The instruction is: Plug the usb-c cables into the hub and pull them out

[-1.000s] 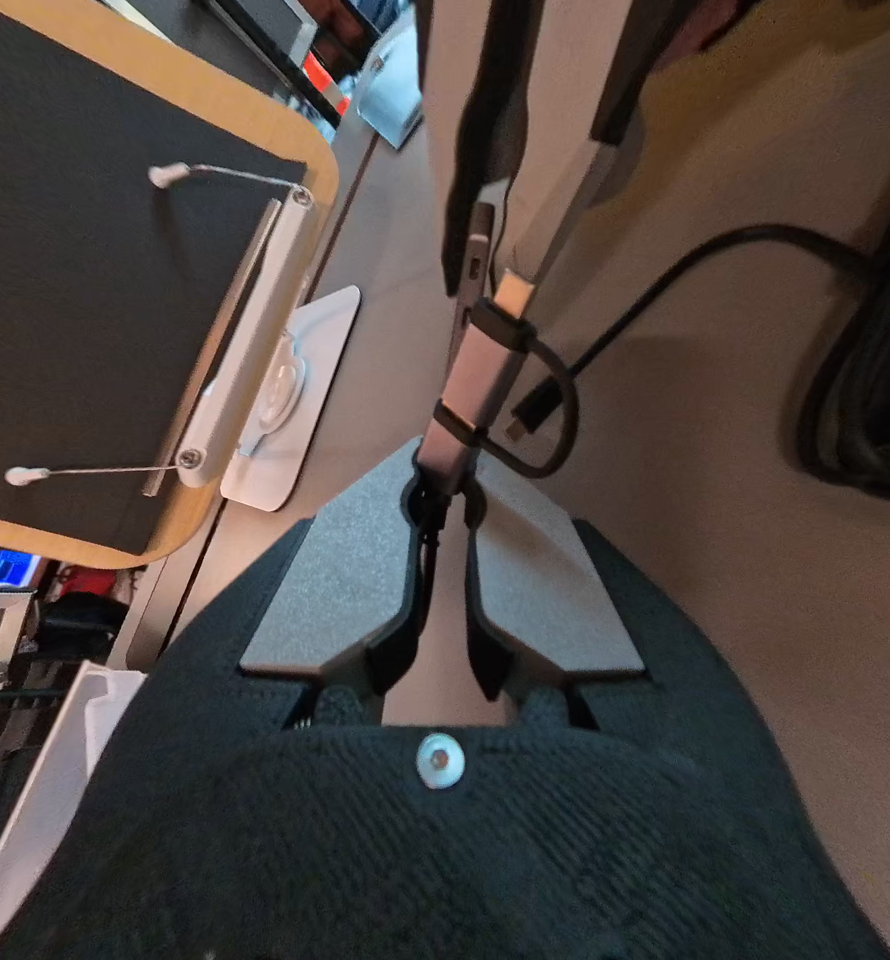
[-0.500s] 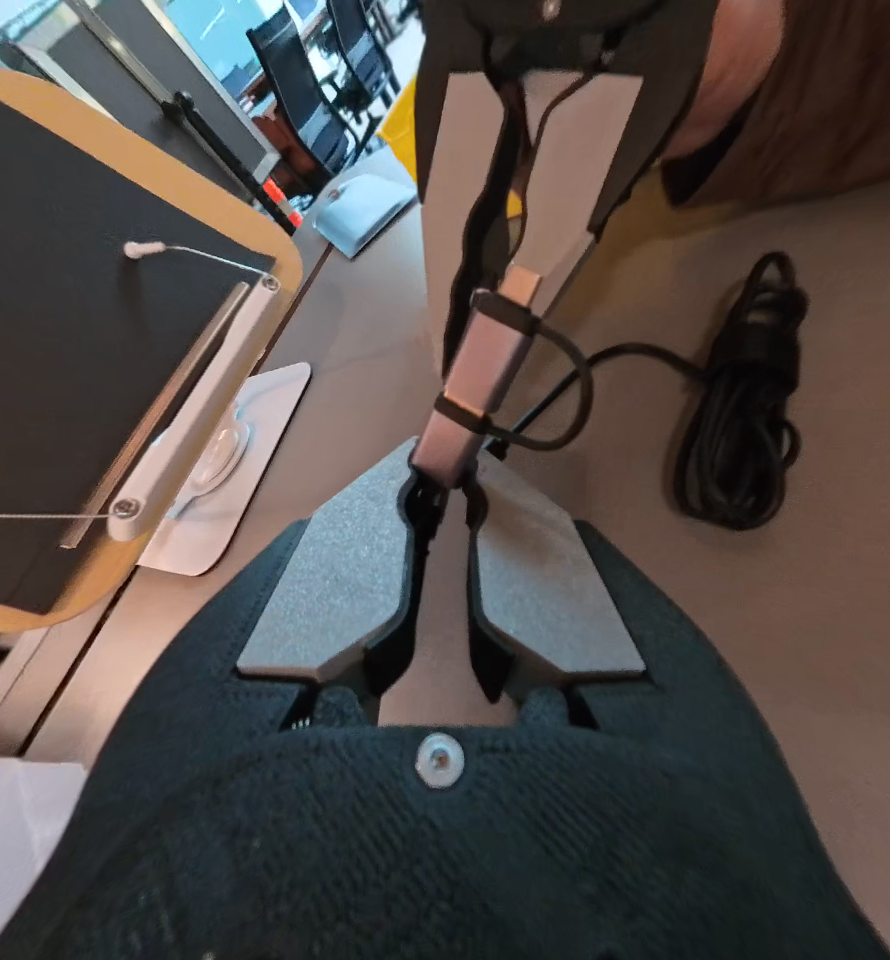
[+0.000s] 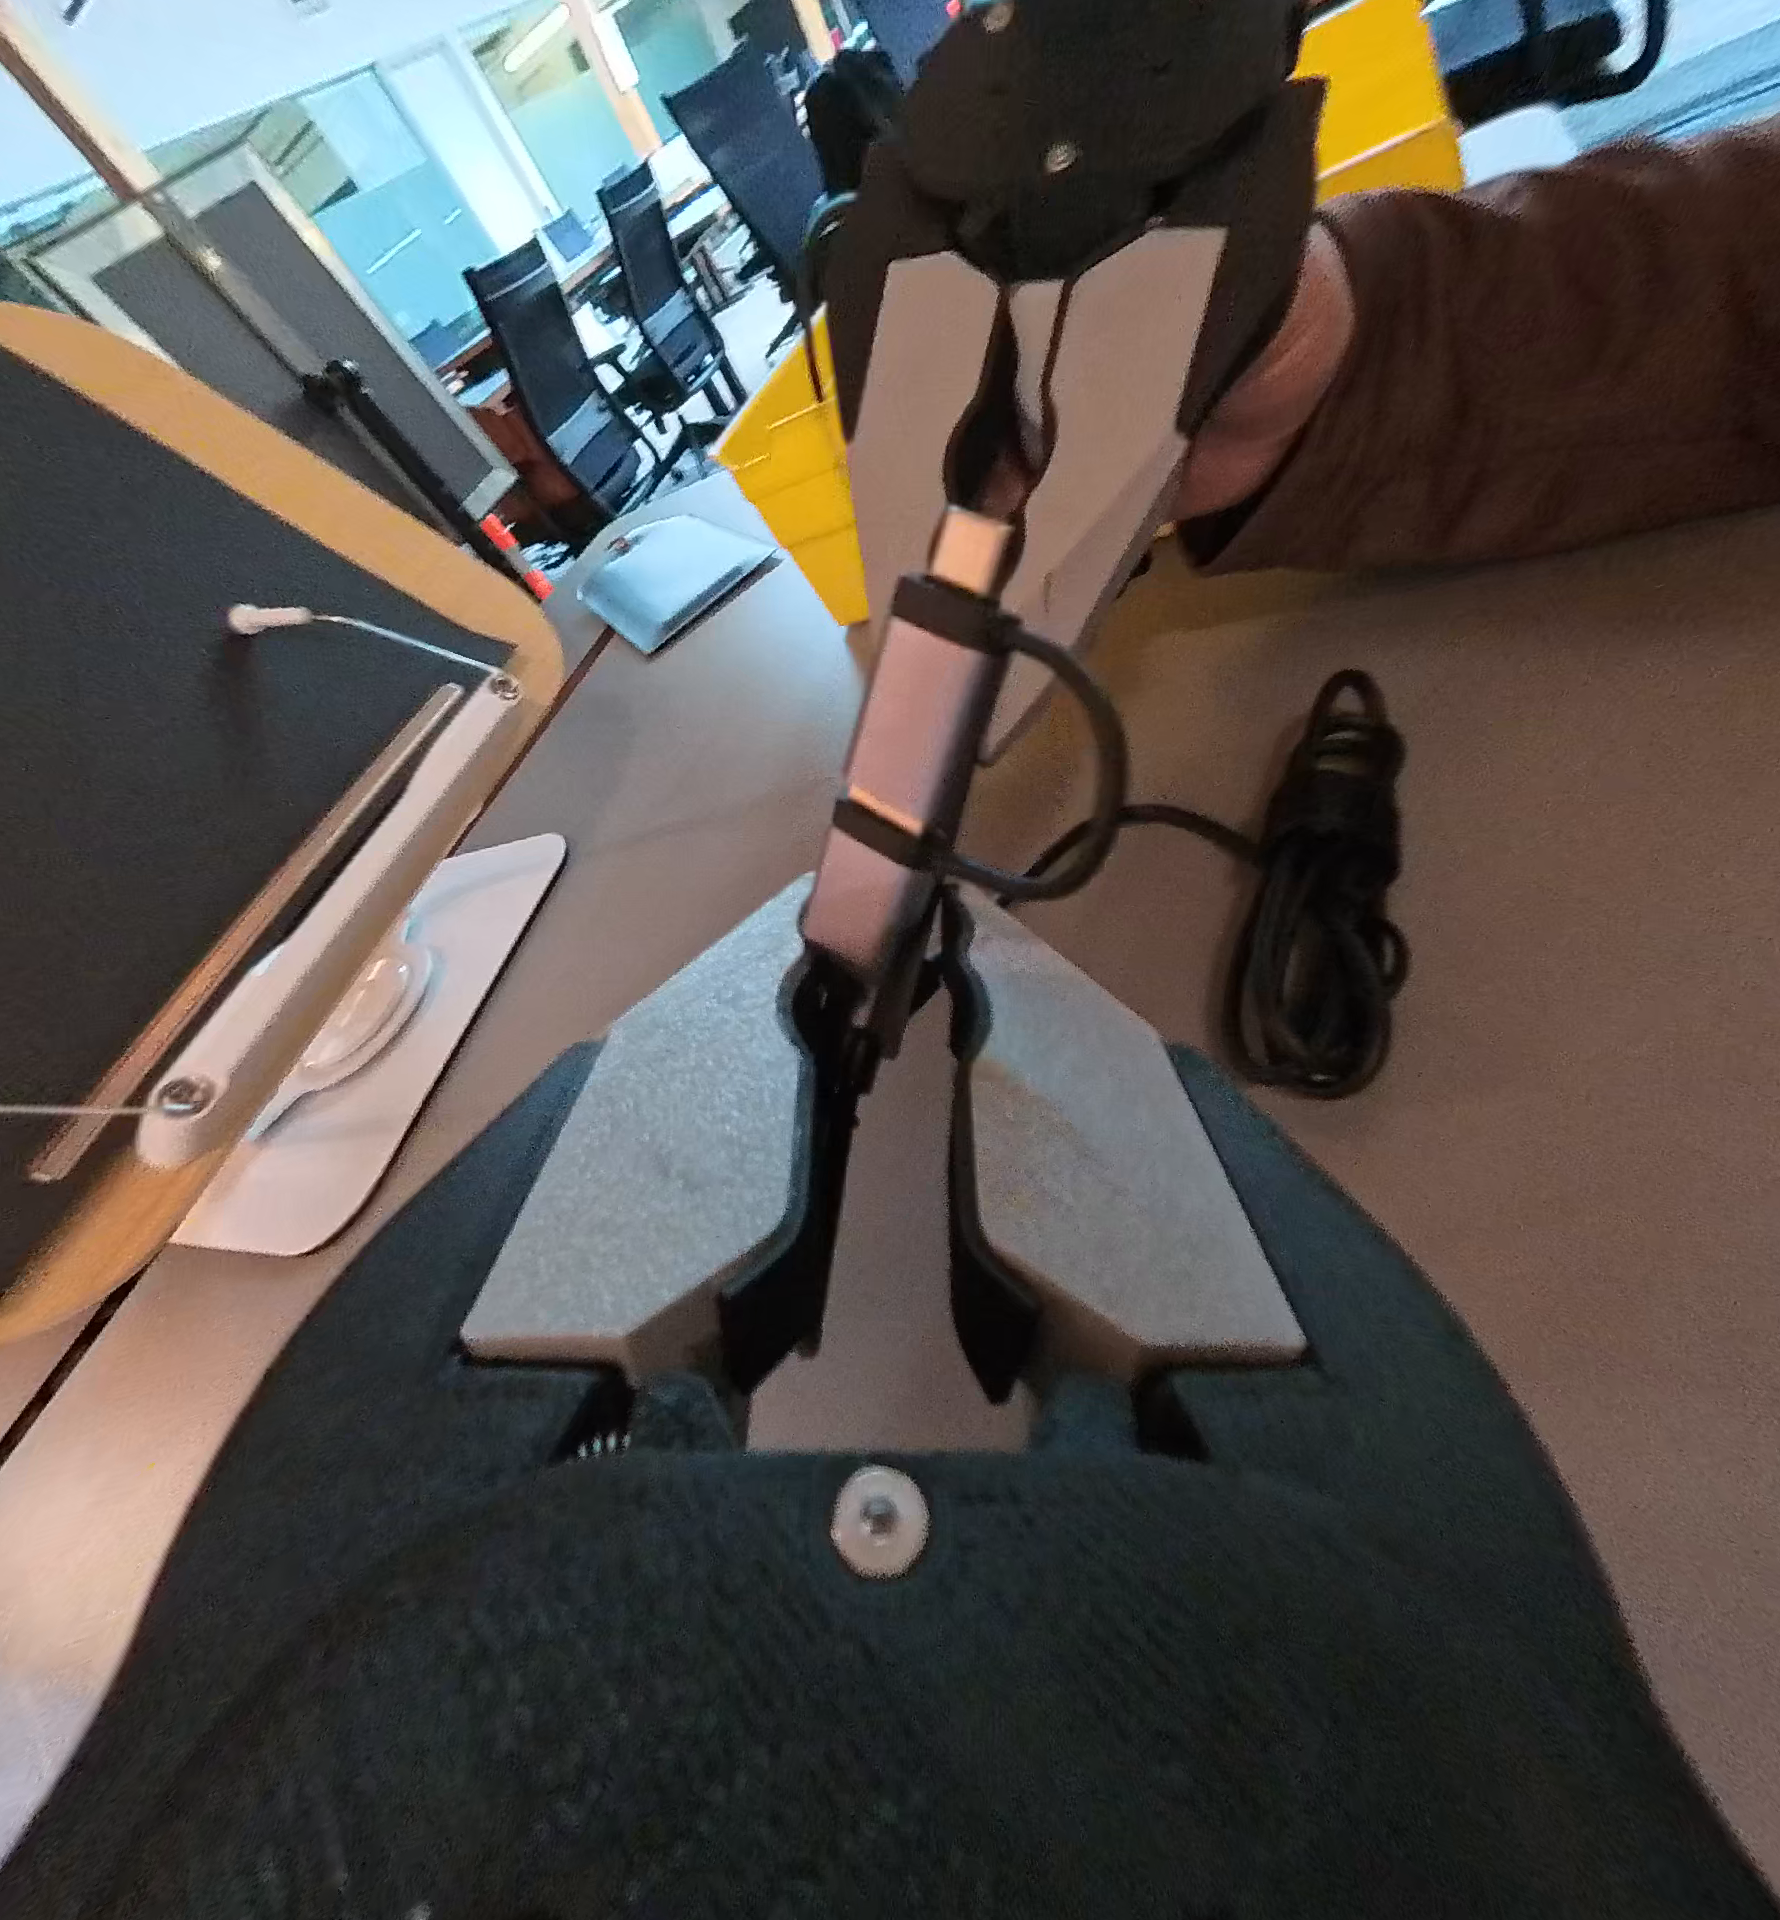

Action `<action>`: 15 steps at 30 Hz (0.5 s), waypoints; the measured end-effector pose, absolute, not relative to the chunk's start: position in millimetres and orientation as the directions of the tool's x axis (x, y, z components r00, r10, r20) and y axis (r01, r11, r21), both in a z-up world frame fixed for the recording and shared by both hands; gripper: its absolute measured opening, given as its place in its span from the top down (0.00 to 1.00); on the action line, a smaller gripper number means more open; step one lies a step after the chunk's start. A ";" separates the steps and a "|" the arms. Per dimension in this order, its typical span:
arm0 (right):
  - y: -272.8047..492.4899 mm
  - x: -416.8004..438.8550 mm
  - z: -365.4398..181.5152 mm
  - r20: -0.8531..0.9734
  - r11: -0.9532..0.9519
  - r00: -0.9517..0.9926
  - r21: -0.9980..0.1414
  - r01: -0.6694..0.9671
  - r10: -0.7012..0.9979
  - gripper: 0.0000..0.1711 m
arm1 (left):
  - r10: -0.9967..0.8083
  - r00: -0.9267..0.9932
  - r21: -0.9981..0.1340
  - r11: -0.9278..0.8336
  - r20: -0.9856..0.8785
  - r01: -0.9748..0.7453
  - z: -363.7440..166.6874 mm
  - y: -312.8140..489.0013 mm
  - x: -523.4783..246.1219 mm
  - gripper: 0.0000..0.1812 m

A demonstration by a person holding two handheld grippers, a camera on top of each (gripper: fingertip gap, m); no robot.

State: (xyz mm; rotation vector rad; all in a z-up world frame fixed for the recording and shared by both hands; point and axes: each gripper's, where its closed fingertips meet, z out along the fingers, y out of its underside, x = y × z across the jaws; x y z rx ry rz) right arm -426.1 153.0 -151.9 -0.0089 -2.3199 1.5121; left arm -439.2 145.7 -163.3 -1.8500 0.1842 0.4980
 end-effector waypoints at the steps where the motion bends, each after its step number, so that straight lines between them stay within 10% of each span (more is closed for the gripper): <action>1: 152.8 -424.8 -150.3 0.292 0.414 -0.936 -0.890 -0.189 0.199 0.97 | 0.097 0.903 -0.872 -0.323 -0.418 -0.368 -162.1 145.2 -435.6 0.92; 15: 161.3 -438.8 -163.9 0.301 0.500 -0.921 -0.854 -0.144 0.248 0.94 | 0.109 0.872 -0.836 -0.364 -0.477 -0.411 -167.3 148.0 -439.2 0.95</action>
